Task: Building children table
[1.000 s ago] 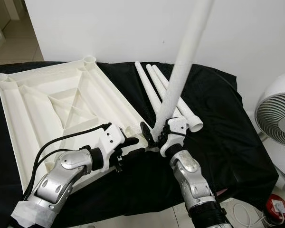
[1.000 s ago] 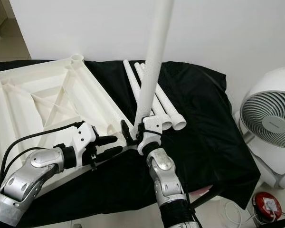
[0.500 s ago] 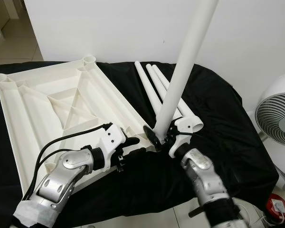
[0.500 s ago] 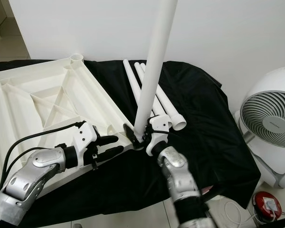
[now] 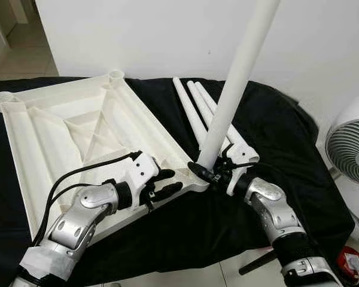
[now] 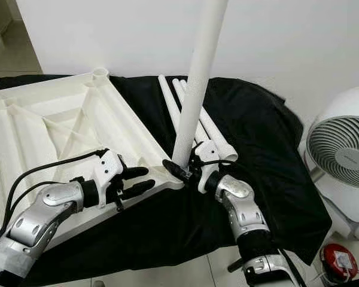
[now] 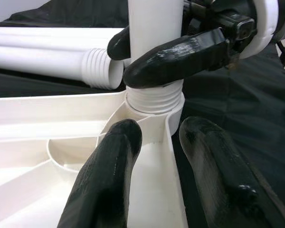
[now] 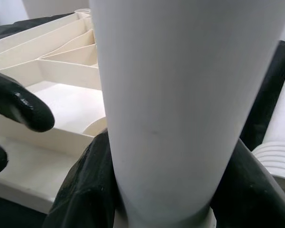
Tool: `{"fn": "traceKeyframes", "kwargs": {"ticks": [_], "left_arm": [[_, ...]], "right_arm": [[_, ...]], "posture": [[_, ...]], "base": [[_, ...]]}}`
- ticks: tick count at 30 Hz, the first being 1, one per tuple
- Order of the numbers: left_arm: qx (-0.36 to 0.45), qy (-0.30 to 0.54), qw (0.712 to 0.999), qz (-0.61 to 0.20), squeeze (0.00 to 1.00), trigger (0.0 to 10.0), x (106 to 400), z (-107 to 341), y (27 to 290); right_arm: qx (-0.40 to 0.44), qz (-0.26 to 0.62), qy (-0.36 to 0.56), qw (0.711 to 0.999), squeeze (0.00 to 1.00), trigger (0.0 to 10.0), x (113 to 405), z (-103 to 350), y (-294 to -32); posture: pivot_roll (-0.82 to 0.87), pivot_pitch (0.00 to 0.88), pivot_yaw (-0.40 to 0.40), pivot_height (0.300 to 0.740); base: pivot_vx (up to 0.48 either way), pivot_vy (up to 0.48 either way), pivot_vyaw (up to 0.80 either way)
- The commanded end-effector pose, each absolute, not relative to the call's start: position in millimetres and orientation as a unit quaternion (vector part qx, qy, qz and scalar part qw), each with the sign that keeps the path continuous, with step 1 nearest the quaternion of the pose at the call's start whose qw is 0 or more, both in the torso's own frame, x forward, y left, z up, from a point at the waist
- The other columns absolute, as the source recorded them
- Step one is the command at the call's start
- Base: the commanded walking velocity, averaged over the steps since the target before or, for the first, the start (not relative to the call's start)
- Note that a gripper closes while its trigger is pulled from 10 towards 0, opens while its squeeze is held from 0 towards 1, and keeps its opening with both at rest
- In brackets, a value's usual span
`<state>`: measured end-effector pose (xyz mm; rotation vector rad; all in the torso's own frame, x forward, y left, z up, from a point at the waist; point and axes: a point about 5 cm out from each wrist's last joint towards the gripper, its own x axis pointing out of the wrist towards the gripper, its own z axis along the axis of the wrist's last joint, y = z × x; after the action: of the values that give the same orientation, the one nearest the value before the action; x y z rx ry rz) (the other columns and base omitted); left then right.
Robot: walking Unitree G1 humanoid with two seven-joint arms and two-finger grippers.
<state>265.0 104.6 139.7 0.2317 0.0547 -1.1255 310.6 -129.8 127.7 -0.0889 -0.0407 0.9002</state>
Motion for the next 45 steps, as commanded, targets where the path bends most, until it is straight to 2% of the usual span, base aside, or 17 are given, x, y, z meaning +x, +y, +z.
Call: {"fn": "traceKeyframes", "kwargs": {"ticks": [1,3,4,8,14,21,29,33,34,38,39,41,42,43,45], "left_arm": [[0.114,0.026,0.839,-0.532,0.00,10.0,265.7,139.1,103.0],[0.110,0.027,0.841,-0.530,0.00,10.0,266.2,139.2,102.5],[0.112,0.025,0.842,-0.527,0.00,10.0,267.6,138.9,101.8],[0.113,0.024,0.842,-0.527,0.00,10.0,268.2,138.7,101.9],[0.113,0.023,0.855,-0.505,0.00,10.0,277.5,139.7,104.6],[0.112,0.016,0.853,-0.509,0.00,10.0,277.9,141.1,103.3],[0.114,0.015,0.845,-0.522,0.00,10.0,279.9,139.8,99.4],[0.108,0.015,0.851,-0.514,0.00,10.0,282.5,138.6,98.4],[0.104,0.019,0.858,-0.502,0.00,10.0,283.8,135.7,97.7],[0.111,0.022,0.864,-0.491,0.00,10.0,284.5,133.1,98.9],[0.113,0.023,0.864,-0.489,0.00,10.0,283.7,131.9,101.8],[0.114,0.023,0.865,-0.489,0.00,10.0,283.1,131.2,103.9],[0.114,0.023,0.864,-0.489,0.00,10.0,282.6,130.6,105.6],[0.117,0.023,0.867,-0.483,0.00,10.0,282.6,129.6,110.1],[0.120,0.023,0.870,-0.478,0.00,10.0,282.7,128.9,113.5]], "right_arm": [[-0.049,0.448,-0.005,0.893,0.00,0.0,309.1,122.0,-132.4],[-0.050,0.451,-0.002,0.891,0.00,0.0,308.9,121.1,-132.3],[-0.052,0.441,0.000,0.896,0.00,10.0,310.0,119.0,-133.1],[-0.049,0.430,-0.001,0.901,0.00,10.0,311.2,118.7,-133.3],[-0.039,0.358,-0.008,0.933,0.00,10.0,316.1,117.5,-133.1],[-0.020,0.287,-0.011,0.958,0.00,10.0,312.3,112.2,-133.4],[0.002,0.233,-0.027,0.972,0.00,10.0,299.1,113.9,-113.3],[0.021,0.203,-0.028,0.979,0.00,10.0,293.6,114.7,-100.4],[0.030,0.216,-0.027,0.975,0.00,10.0,290.1,113.5,-86.2],[0.043,0.223,-0.025,0.974,0.00,10.0,289.3,112.7,-78.0],[0.046,0.222,-0.026,0.974,0.32,10.0,290.4,114.4,-75.2],[0.046,0.220,-0.027,0.974,0.32,10.0,291.2,115.9,-73.6],[0.046,0.217,-0.028,0.975,0.71,10.0,291.4,117.6,-72.1],[0.049,0.222,-0.030,0.973,1.00,10.0,291.5,118.8,-71.2],[0.052,0.224,-0.030,0.973,1.00,10.0,291.4,119.9,-70.3]], "posture": [[0.00,0.000,-0.063,0.740],[0.00,0.000,-0.066,0.740],[0.00,0.000,-0.064,0.740],[0.00,0.000,-0.064,0.740],[0.00,0.000,-0.060,0.740],[-0.02,0.000,-0.047,0.740],[-0.03,0.000,-0.058,0.740],[-0.03,0.000,-0.063,0.740],[-0.02,0.000,-0.069,0.740],[-0.01,0.000,-0.078,0.740],[-0.01,0.000,-0.078,0.740],[-0.01,0.000,-0.078,0.740],[-0.01,0.000,-0.078,0.740],[0.00,0.000,-0.076,0.740],[0.00,0.000,-0.076,0.740]], "base": [[0.000,0.000,0.00],[0.000,0.000,0.00],[0.000,0.000,0.00],[0.000,0.000,0.00],[0.000,0.000,0.00],[0.000,0.000,0.00],[0.000,0.000,0.00],[0.000,0.000,0.00],[0.000,0.000,0.00],[0.000,0.000,0.00],[0.000,0.000,0.00],[0.000,0.000,0.00],[0.000,0.000,0.00],[0.000,0.000,0.00],[0.000,0.000,0.00]]}}
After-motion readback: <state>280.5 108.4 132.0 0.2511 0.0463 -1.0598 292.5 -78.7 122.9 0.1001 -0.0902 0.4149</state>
